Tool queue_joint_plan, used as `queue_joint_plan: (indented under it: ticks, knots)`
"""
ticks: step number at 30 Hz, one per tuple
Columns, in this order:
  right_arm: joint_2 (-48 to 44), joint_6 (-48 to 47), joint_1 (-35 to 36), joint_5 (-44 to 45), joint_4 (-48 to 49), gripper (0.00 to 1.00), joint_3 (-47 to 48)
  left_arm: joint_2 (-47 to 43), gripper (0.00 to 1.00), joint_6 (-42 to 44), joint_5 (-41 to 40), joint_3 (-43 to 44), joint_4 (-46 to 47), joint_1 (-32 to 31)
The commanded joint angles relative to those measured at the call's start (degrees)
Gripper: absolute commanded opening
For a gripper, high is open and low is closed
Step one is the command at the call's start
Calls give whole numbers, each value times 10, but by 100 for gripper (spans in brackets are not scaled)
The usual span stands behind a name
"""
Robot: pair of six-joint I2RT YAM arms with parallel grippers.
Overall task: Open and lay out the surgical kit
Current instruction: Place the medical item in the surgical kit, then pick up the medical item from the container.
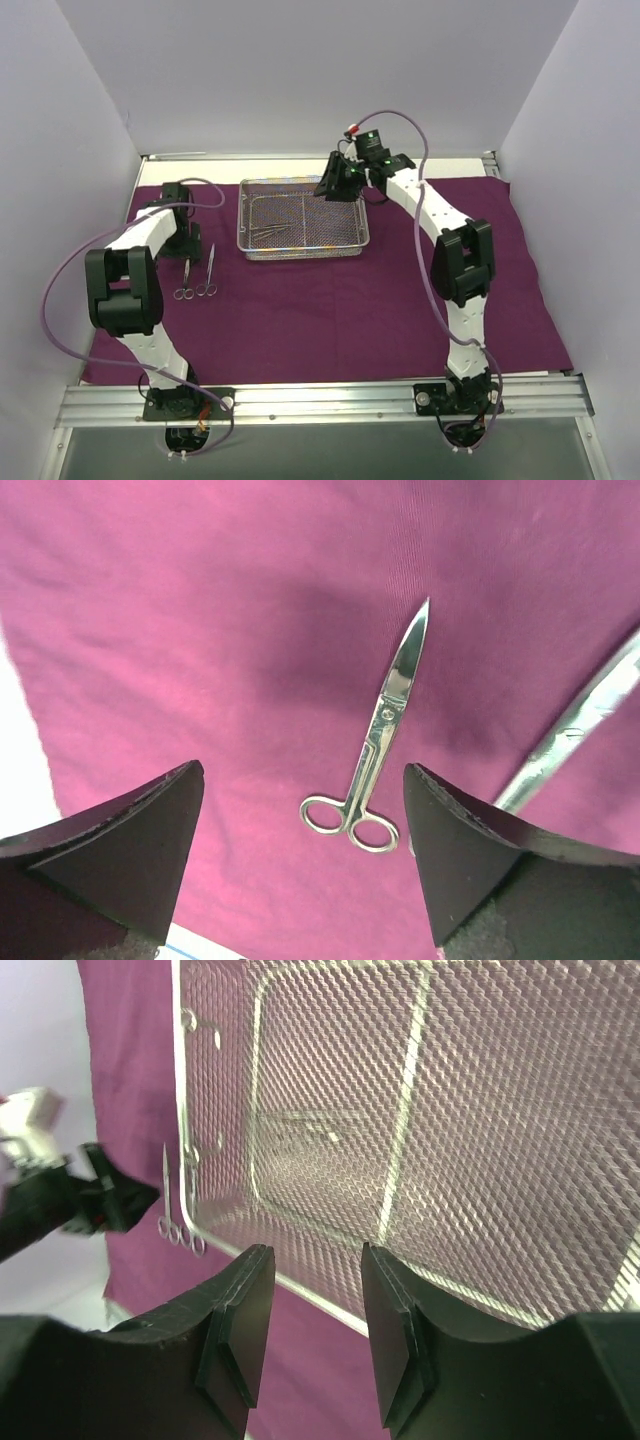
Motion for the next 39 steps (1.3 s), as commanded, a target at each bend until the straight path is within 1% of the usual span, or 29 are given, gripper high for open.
queue_joint_plan:
  ticks: [1, 2, 4, 5, 9, 12, 14, 15, 19, 21, 23, 26, 30, 31, 33, 34, 35, 36, 38, 39]
  knots:
    - [41, 27, 36, 68, -28, 40, 73, -61, 90, -53, -23, 64, -45, 1]
    - [50, 62, 49, 78, -28, 40, 94, -68, 91, -59, -15, 79, -50, 1]
    - [79, 100, 63, 115, -39, 41, 115, -86, 92, -72, -2, 90, -63, 0]
    - [89, 132, 76, 127, -54, 41, 141, -90, 92, -78, 17, 99, -67, 0]
    - [145, 176, 113, 207, -117, 44, 229, -114, 93, -116, 45, 100, -86, -12]
    - [180, 214, 132, 234, -156, 48, 267, -138, 96, -132, 51, 90, -82, -18]
    - [201, 221, 141, 268, -175, 49, 287, -152, 97, -134, 55, 80, -81, -18]
    - [208, 225, 150, 275, -193, 50, 296, -157, 97, -135, 57, 77, -83, -18]
    - [246, 237, 172, 295, -218, 50, 332, -185, 98, -132, 60, 76, -91, -18]
    - [258, 241, 181, 296, -222, 50, 341, -195, 98, -130, 62, 82, -95, -36]
    - [272, 241, 192, 323, -214, 50, 352, -204, 97, -134, 72, 83, -96, -38]
    - [296, 236, 204, 331, -206, 50, 374, -206, 97, -139, 84, 83, -96, -45]
    - [296, 201, 213, 346, -160, 49, 370, -216, 100, -116, 122, 73, -73, -58]
    - [285, 199, 212, 341, -155, 49, 362, -223, 94, -104, 133, 73, -63, -65]
    - [267, 197, 198, 333, -152, 49, 333, -223, 91, -63, 163, 74, -30, -94]
    - [243, 190, 192, 324, -150, 49, 319, -217, 88, -50, 185, 82, -21, -106]
    - [229, 182, 185, 321, -147, 49, 305, -214, 88, -38, 194, 88, -10, -115]
    - [194, 162, 169, 320, -146, 49, 274, -203, 88, -12, 202, 91, 11, -132]
    - [153, 140, 148, 312, -135, 49, 233, -190, 85, 5, 208, 112, 27, -143]
    - [130, 131, 124, 306, -130, 49, 213, -176, 84, 22, 220, 118, 34, -143]
